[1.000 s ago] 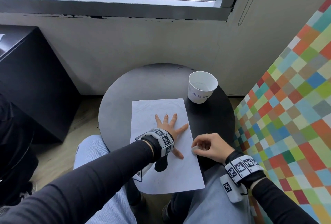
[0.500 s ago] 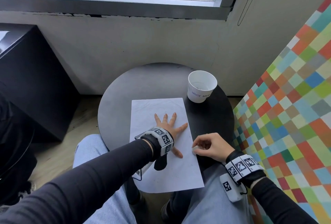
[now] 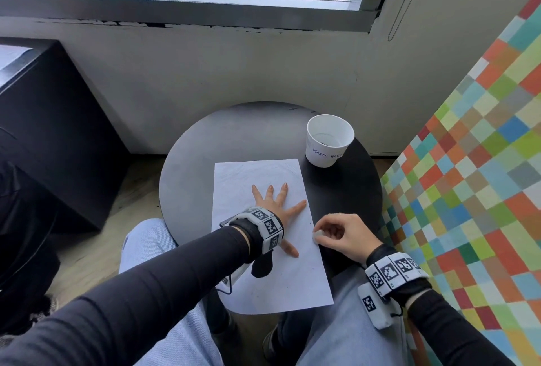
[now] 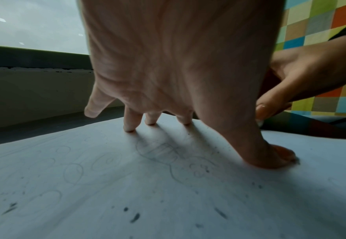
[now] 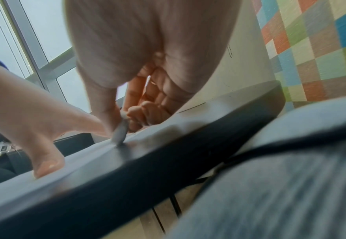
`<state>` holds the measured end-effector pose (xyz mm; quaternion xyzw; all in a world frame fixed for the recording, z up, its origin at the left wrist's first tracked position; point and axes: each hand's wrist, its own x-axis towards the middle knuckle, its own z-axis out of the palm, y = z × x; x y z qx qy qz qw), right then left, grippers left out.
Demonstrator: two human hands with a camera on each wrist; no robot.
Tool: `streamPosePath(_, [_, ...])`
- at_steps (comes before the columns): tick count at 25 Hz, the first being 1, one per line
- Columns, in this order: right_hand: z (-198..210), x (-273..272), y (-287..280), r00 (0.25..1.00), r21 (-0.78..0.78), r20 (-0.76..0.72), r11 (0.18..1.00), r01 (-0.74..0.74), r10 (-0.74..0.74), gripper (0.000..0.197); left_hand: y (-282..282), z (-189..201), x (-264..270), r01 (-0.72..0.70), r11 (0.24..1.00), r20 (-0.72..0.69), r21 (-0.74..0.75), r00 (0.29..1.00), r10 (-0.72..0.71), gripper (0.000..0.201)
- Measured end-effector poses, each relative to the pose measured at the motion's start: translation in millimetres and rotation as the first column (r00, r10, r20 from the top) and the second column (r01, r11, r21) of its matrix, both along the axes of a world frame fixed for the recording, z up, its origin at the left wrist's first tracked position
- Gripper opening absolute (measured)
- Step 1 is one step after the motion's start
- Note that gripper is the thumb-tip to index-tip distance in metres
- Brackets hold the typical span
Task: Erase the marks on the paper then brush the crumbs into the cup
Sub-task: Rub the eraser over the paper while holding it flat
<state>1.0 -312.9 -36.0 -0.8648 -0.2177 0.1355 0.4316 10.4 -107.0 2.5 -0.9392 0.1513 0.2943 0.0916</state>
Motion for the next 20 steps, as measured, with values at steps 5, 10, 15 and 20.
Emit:
streamPosePath(5, [0.6, -1.5, -2.5, 1.0, 0.0, -0.018, 1.0, -0.018, 0.018, 0.007, 0.7, 0.6, 0.4, 0.0, 1.0, -0.002, 0.003, 1.0, 0.0, 0.126])
streamPosePath(10, [1.4, -5.8, 0.1, 0.996, -0.009, -0.061, 0.998, -0.062, 0.061, 0.007, 0.7, 1.2, 0.5, -0.002, 1.0, -0.008, 0.006, 1.0, 0.002, 0.127])
streamPosePath(15, [3.4, -6.2, 0.2, 0.994, -0.008, -0.088, 0.997, -0.073, 0.072, 0.007, 0.6, 0.2, 0.3, -0.003, 1.0, -0.009, 0.011, 1.0, 0.003, 0.127])
streamPosePath(20, [3.2, -6.4, 2.8, 0.993, -0.02, -0.077, 0.996, -0.092, 0.09, 0.005, 2.0, -0.6, 2.2, 0.001, 1.0, -0.009, 0.009, 1.0, -0.001, 0.126])
